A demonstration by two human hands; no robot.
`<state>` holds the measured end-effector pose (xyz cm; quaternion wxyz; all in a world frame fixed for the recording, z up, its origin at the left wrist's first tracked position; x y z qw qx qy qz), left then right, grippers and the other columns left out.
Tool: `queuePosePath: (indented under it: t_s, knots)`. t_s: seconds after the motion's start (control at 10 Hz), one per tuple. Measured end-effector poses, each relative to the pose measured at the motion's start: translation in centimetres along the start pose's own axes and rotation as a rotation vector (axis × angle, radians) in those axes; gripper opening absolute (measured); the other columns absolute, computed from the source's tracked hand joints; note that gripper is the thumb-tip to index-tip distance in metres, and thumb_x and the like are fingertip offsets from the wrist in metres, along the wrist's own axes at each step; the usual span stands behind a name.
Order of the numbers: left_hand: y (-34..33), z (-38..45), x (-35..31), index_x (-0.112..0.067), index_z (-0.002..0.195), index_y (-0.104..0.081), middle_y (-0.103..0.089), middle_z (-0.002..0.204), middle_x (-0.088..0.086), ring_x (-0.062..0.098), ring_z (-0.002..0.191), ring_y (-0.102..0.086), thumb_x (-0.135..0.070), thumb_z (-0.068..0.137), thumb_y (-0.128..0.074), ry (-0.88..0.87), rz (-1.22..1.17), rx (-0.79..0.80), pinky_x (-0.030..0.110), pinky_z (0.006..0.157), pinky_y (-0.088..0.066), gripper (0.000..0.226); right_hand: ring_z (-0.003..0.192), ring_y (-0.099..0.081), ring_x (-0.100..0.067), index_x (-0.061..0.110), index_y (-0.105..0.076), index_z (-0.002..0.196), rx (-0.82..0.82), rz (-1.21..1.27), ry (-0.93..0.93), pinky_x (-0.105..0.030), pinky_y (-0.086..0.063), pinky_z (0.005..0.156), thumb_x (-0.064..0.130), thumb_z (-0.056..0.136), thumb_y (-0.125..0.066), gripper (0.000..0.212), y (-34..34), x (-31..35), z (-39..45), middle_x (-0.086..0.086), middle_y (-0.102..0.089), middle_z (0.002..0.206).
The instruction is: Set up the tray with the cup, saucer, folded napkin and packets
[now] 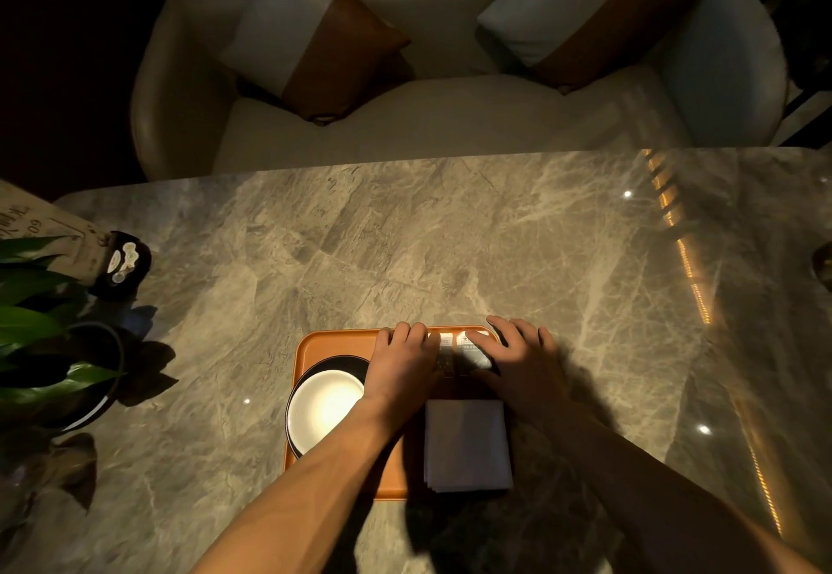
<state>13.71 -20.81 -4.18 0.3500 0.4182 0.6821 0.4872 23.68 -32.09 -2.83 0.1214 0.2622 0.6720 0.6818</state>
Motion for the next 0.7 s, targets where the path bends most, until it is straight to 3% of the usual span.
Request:
queuePosePath:
  t_s: [0.1,0.2,0.3,0.4,0.7]
  knots:
    - [0.0,-0.1,0.0,-0.017,0.125,-0.053,-0.054,0.122,0.005,0.026,0.109,-0.048,-0.042,0.095,-0.05,0.003,-0.002,-0.013,0.041,0.094,-0.038,0.039,0.096,-0.068,-0.034,0.025,-0.076,0.105,-0.051,0.027,-0.003,-0.047,-0.051,0.077,0.052,0.08,-0.066,0.038,0.2,0.1,-0.1,-0.01,-0.072,0.114]
    - [0.4,-0.2,0.1,-0.016,0.122,-0.055,-0.055,0.118,0.005,0.027,0.106,-0.049,-0.043,0.096,-0.046,0.013,0.015,-0.02,0.041,0.092,-0.036,0.038,0.111,-0.063,-0.031,0.029,-0.071,0.116,0.032,0.138,-0.06,-0.049,-0.048,0.089,0.056,0.074,-0.068,0.05,-0.2,-0.3,0.1,-0.008,-0.066,0.127]
    - [0.7,-0.3,0.2,-0.017,0.124,-0.054,-0.054,0.119,0.005,0.028,0.107,-0.047,-0.043,0.094,-0.048,0.013,0.022,-0.011,0.041,0.092,-0.034,0.041,0.131,-0.046,-0.023,0.038,-0.058,0.132,0.174,0.202,-0.106,-0.047,-0.034,0.106,0.057,0.079,-0.063,0.056,-0.9,-1.0,-0.1,-0.001,-0.051,0.145]
    - [1.6,-0.7,0.8,-0.021,0.13,-0.052,-0.052,0.123,0.004,0.027,0.112,-0.045,-0.05,0.089,-0.051,0.038,-0.035,0.017,0.043,0.097,-0.033,0.05,0.139,-0.033,-0.018,0.043,-0.046,0.139,0.283,0.198,-0.105,-0.044,-0.024,0.113,0.056,0.086,-0.057,0.056,-0.9,-1.2,-0.1,0.006,-0.042,0.15]
    - [5.5,-2.8,1.9,-0.032,0.139,-0.046,-0.051,0.131,0.0,0.023,0.122,-0.045,-0.058,0.089,-0.054,0.014,-0.19,0.025,0.041,0.1,-0.035,0.057,0.121,-0.051,-0.017,0.038,-0.058,0.128,0.266,0.15,-0.034,-0.038,-0.043,0.1,0.055,0.088,-0.058,0.044,3.3,0.1,-0.1,0.009,-0.059,0.131]
Point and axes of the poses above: each hand's wrist, its own z-axis towards the middle knuckle, its own y-axis out of the back of the hand, x = y × z, the point moved 8 cm from there along z, towards the middle knuckle
